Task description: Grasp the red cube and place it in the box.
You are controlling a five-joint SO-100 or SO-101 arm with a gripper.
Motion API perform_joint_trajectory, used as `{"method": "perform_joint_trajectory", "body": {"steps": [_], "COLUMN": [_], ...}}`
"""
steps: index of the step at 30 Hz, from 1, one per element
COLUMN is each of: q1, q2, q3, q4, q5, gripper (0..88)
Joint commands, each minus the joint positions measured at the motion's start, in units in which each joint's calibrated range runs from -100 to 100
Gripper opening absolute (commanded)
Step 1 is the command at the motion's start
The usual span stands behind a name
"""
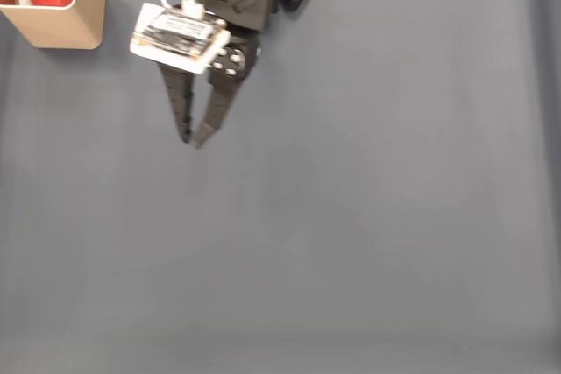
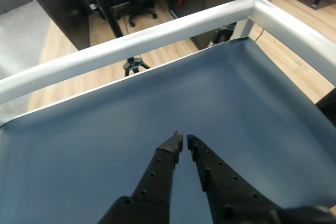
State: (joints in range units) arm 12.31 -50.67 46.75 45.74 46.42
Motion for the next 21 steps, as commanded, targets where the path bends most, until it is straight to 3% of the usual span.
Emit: {"method": "perform_joint_trajectory", "body": {"steps": [1,9,21], "q1": [-3.58,-9.83,-11.75], "q2": [-3.31,-10.59,-24.63], "q3": [0.79,10.01,26.8], "q4": [0.16,-0.09,-0.99], "q5": [0.54,1.07,2.34], "gripper": [0.0,0.0,0.0]}}
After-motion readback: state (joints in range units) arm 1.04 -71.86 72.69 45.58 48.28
